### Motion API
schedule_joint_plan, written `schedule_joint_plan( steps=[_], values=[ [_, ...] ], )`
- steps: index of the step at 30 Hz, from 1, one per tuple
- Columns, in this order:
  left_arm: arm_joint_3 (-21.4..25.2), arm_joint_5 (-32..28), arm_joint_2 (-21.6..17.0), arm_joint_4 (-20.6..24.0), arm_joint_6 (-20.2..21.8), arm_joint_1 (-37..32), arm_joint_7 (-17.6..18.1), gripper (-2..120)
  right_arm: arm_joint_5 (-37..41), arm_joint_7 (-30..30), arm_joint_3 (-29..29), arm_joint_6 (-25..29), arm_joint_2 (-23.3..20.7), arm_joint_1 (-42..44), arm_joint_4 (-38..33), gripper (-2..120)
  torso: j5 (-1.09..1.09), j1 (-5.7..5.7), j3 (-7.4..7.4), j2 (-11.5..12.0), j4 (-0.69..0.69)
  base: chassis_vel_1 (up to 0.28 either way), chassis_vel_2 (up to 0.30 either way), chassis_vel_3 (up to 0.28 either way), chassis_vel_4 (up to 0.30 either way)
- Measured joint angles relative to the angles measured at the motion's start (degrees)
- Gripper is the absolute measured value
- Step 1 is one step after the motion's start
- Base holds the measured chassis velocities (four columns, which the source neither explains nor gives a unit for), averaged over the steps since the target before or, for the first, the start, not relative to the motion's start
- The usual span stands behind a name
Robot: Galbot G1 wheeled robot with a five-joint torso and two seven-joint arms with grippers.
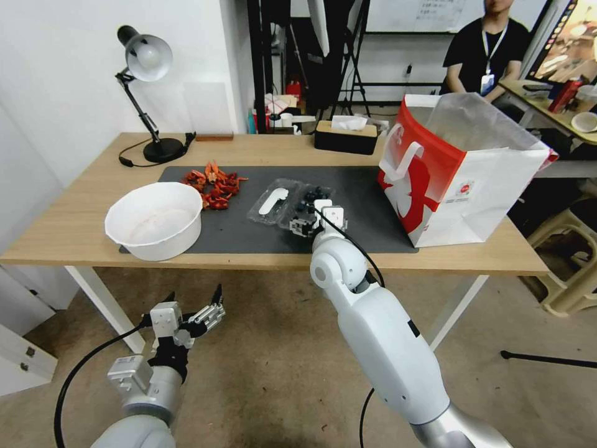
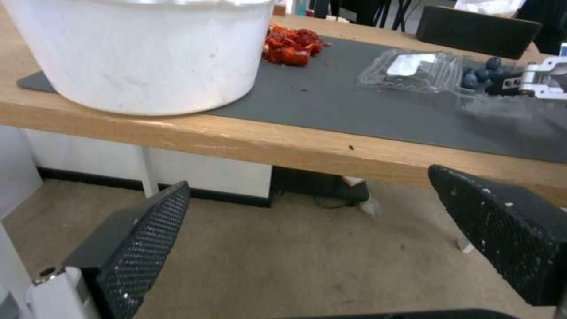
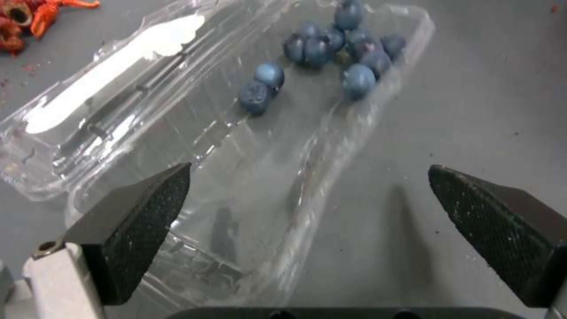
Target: Close the takeout container lid, then place the container into the takeout bag.
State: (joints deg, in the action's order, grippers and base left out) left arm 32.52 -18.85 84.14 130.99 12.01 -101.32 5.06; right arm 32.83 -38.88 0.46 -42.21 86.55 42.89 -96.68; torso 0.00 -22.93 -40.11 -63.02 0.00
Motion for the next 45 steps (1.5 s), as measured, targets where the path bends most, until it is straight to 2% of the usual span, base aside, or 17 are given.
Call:
schedule_joint_plan(
  steps=[26, 45],
  values=[
    [-0.24, 0.06, -0.19, -0.6, -1.68, 0.18, 0.4, 100, 0.41, -0.42, 1.57, 0.1, -1.82, 1.87, -1.36, 100, 0.01, 0.0, 0.0, 0.0, 0.0, 0.0, 0.0, 0.0, 0.0],
    [-0.44, 0.67, 0.07, -0.67, -2.46, 0.11, 0.78, 100, 3.37, -1.12, 3.08, 0.08, -6.69, 2.5, -4.62, 100, 0.01, 0.01, 0.0, -0.01, 0.0, 0.0, 0.0, 0.0, 0.0]
  ],
)
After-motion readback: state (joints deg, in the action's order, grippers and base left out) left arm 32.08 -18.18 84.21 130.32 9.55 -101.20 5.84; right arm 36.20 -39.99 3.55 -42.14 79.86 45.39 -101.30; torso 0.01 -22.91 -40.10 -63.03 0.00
